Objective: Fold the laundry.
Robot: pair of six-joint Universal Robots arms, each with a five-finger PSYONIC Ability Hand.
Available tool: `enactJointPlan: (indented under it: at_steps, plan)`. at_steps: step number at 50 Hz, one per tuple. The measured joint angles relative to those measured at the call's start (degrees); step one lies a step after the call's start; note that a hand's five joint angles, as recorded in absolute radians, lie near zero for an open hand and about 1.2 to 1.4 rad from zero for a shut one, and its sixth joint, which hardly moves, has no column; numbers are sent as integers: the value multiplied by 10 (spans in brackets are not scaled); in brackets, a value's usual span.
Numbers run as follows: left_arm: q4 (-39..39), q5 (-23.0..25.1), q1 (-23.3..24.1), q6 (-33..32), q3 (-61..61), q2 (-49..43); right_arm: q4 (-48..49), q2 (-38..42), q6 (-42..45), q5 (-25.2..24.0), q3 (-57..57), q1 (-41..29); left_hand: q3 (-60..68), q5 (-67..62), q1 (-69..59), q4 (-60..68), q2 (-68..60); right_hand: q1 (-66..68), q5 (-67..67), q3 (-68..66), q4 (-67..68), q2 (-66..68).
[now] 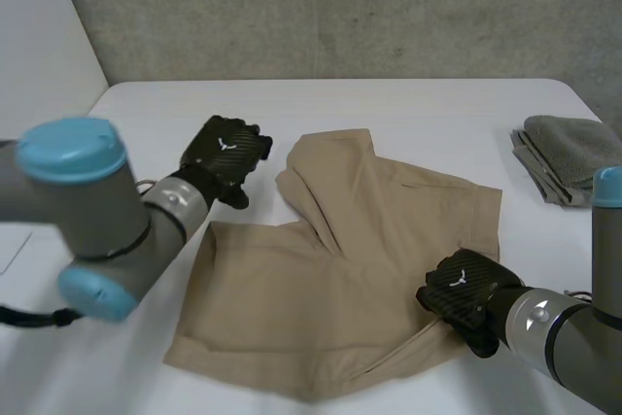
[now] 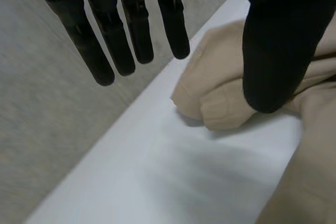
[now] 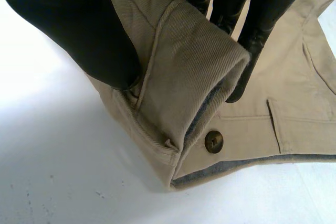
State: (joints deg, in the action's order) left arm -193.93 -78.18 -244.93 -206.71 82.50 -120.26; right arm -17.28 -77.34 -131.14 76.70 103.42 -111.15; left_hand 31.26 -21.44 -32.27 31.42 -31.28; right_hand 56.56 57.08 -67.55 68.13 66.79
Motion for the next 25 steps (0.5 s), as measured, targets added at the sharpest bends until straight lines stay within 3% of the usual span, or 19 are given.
enactJointPlan:
  at_steps: [8, 25]
  plan:
    - [77, 58, -23, 29, -178, -156, 18, 3, -8, 1, 11, -1, 18, -16, -15, 19, -18, 0, 0, 0, 0, 0]
    - [86, 129, -28, 96, -327, -268, 54, 5, -40, 1, 36, 2, 18, -15, -15, 19, -18, 0, 0, 0, 0, 0]
